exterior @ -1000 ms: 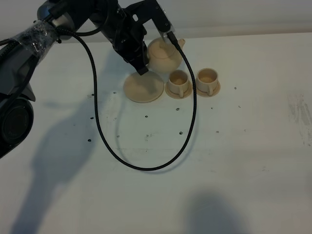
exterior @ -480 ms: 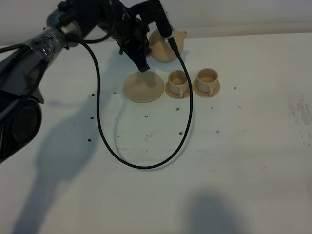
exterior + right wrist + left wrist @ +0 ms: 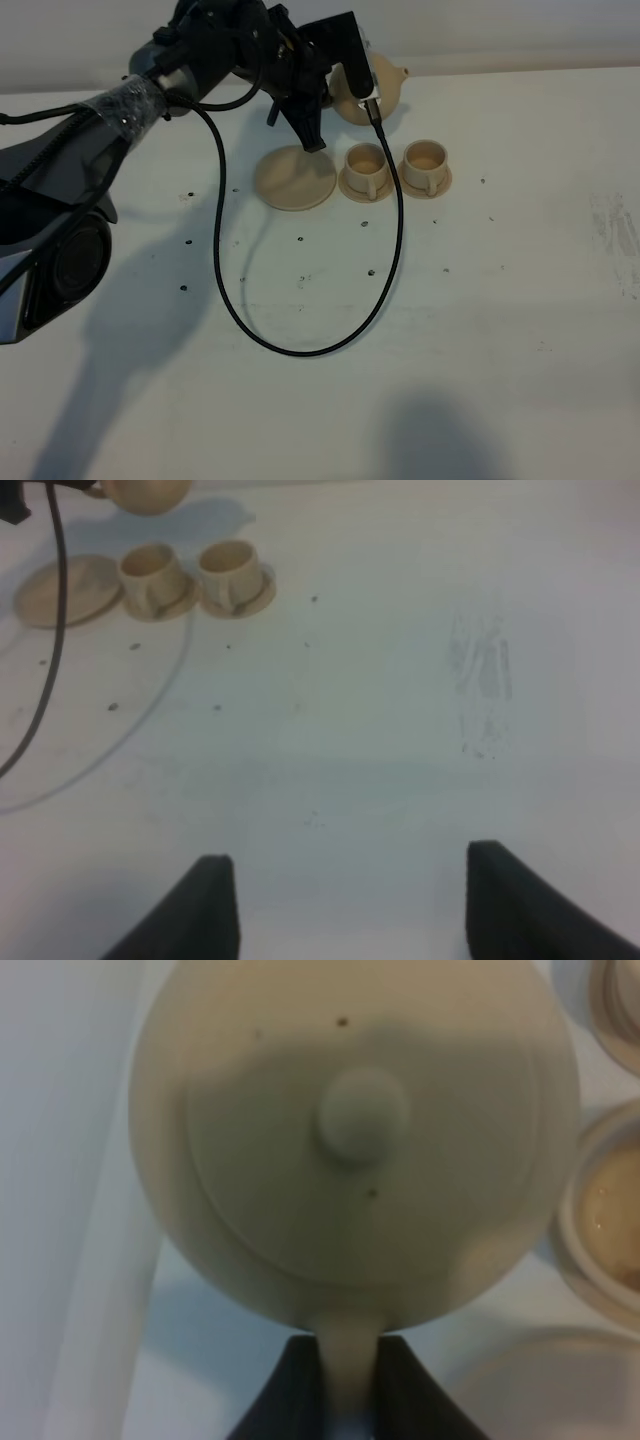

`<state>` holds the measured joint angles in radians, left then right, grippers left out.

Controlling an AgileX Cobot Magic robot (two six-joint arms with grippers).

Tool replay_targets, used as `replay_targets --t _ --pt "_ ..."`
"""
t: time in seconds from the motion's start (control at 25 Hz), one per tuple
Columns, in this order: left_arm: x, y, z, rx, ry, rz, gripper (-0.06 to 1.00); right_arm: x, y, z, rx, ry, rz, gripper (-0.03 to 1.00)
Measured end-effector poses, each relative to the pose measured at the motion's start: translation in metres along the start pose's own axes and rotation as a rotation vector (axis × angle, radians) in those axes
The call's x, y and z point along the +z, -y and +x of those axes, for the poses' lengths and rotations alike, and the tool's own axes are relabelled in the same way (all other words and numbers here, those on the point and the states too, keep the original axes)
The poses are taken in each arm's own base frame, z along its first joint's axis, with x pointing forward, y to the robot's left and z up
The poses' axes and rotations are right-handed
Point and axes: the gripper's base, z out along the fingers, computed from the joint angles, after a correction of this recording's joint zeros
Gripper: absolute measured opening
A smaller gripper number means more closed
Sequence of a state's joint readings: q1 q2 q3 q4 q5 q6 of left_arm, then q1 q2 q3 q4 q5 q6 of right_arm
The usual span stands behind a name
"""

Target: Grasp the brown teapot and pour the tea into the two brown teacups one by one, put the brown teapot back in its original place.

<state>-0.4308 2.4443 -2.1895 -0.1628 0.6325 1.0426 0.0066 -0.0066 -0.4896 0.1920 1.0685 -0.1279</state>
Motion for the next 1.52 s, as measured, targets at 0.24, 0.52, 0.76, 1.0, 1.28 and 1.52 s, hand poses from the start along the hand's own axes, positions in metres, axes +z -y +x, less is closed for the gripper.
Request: replay_targets --t 0.24,0.52,0.76,1.0,1.28,1.52 --pt "0.009 0.006 -0.005 0.056 0.018 -0.017 0.11 0.000 0.000 0.000 0.000 0.000 0.000 0.52" --pt "0.012 0.011 -0.012 0.154 0.029 -0.021 0.11 0.000 0.000 0.000 -0.001 0.000 0.000 0.52" --pt "0.012 0.009 -0.011 0.219 0.008 -0.057 0.11 0.000 0.000 0.000 -0.001 0.000 0.000 0.52" --pt "0.013 0.009 -0.012 0.312 -0.039 -0.093 0.11 0.000 0.000 0.000 0.000 0.000 0.000 0.52" --pt "0.013 0.015 -0.020 0.400 -0.049 -0.100 0.11 0.000 0.000 0.000 0.000 0.000 0.000 0.52" --pt "0.013 0.015 -0.020 0.459 -0.061 -0.103 0.11 0.000 0.000 0.000 -0.001 0.000 0.000 0.52"
